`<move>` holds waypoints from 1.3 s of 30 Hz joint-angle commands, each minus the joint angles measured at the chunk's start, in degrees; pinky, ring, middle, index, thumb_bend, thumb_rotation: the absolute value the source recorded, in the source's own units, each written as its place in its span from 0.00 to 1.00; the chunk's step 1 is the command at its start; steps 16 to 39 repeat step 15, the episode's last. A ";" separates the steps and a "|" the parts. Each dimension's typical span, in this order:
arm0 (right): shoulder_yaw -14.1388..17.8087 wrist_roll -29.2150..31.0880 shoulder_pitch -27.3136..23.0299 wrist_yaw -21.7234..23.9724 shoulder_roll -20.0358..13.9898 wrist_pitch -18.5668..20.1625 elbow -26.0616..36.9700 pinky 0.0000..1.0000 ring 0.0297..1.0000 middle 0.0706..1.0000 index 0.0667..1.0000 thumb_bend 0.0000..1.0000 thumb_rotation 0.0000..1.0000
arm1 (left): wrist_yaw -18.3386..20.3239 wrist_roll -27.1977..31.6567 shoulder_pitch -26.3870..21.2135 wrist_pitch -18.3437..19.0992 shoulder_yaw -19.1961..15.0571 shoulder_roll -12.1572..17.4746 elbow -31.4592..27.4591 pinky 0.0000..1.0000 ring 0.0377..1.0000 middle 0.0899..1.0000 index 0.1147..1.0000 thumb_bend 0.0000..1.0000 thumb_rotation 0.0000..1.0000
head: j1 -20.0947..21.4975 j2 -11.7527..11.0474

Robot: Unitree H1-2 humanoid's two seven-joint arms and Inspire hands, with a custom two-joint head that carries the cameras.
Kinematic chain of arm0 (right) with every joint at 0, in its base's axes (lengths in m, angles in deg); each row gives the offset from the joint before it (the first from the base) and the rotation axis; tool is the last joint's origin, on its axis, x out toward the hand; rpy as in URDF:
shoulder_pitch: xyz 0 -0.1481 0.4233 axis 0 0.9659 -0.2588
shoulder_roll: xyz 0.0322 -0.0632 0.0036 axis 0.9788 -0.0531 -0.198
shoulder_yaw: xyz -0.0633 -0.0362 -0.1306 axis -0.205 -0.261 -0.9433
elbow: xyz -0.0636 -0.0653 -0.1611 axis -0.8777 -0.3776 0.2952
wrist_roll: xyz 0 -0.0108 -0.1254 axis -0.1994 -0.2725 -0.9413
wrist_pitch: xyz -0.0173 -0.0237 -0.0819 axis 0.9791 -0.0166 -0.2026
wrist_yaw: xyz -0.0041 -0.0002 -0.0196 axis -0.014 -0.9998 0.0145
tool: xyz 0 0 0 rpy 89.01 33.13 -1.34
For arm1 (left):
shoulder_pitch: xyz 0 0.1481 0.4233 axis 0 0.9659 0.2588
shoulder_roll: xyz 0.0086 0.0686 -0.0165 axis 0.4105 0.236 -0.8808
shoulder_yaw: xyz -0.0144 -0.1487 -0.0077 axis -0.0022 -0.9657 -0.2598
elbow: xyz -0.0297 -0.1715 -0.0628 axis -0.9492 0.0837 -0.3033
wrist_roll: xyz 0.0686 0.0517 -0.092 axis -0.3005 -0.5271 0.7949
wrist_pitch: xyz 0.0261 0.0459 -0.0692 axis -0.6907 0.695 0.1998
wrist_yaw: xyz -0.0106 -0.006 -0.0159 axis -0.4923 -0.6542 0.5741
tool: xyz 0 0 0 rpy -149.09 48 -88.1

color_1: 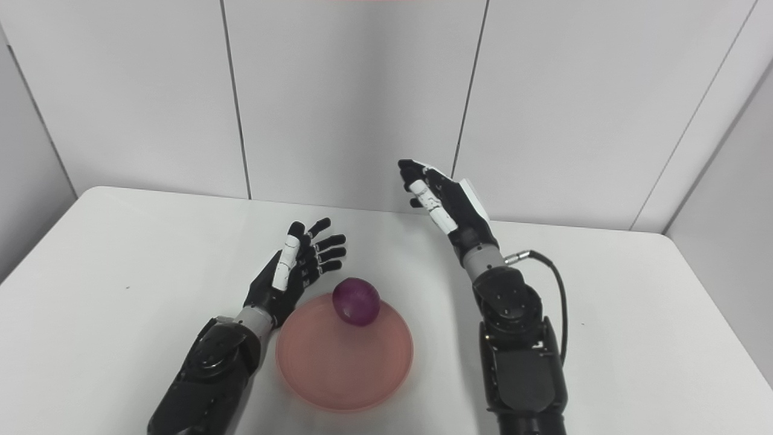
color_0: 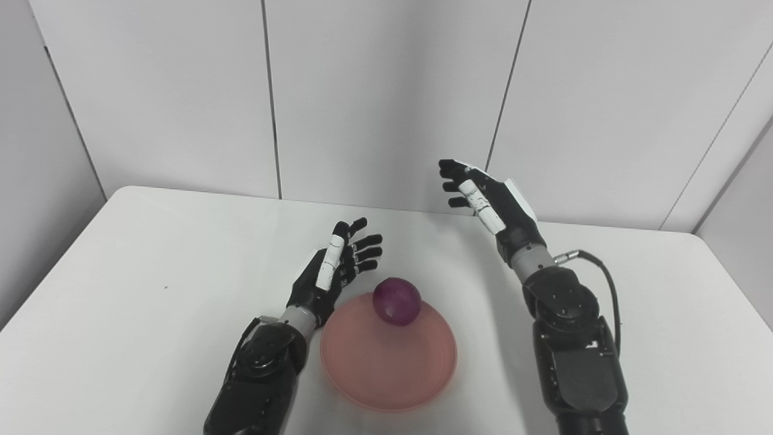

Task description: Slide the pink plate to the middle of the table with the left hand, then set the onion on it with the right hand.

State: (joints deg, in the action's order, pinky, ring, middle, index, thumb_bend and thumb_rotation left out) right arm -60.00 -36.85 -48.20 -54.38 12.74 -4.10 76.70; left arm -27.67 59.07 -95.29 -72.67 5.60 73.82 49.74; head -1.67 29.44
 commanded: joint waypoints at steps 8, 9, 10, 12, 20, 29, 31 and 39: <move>-0.61 8.74 3.02 -2.80 2.45 -1.30 -3.33 0.70 0.78 0.82 0.83 0.87 0.99 | -0.70 -0.52 1.96 4.01 0.11 0.26 -0.08 0.82 0.81 0.81 0.90 0.86 0.97 | -0.22 0.31; -0.48 9.95 3.47 -2.72 2.95 -0.46 -3.72 0.70 0.78 0.82 0.83 0.87 0.99 | -0.76 -0.60 2.03 4.17 0.15 0.31 -0.35 0.82 0.81 0.81 0.90 0.86 0.97 | -0.25 0.39; -0.40 10.89 3.74 -2.70 3.25 0.19 -3.95 0.74 0.81 0.83 0.84 0.87 0.99 | -0.80 -0.66 2.08 4.30 0.18 0.34 -0.55 0.82 0.81 0.81 0.90 0.86 0.98 | -0.26 0.42; -0.14 13.09 4.40 -2.43 3.93 1.78 -4.46 0.75 0.79 0.81 0.84 0.87 0.99 | -0.78 -0.61 2.19 4.55 0.13 0.45 -0.91 0.82 0.82 0.82 0.90 0.85 0.98 | -0.28 0.43; -0.67 14.88 5.32 -1.93 4.01 1.66 -5.37 0.69 0.73 0.79 0.84 0.86 0.99 | -0.80 -0.59 2.31 4.69 0.03 0.53 -1.17 0.82 0.82 0.82 0.90 0.84 0.98 | -0.45 0.55; -0.67 14.88 5.32 -1.93 4.01 1.66 -5.37 0.69 0.73 0.79 0.84 0.86 0.99 | -0.80 -0.59 2.31 4.69 0.03 0.53 -1.17 0.82 0.82 0.82 0.90 0.84 0.98 | -0.45 0.55; -0.67 14.88 5.32 -1.93 4.01 1.66 -5.37 0.69 0.73 0.79 0.84 0.86 0.99 | -0.80 -0.59 2.31 4.69 0.03 0.53 -1.17 0.82 0.82 0.82 0.90 0.84 0.98 | -0.45 0.55; -0.67 14.88 5.32 -1.93 4.01 1.66 -5.37 0.69 0.73 0.79 0.84 0.86 0.99 | -0.80 -0.59 2.31 4.69 0.03 0.53 -1.17 0.82 0.82 0.82 0.90 0.84 0.98 | -0.45 0.55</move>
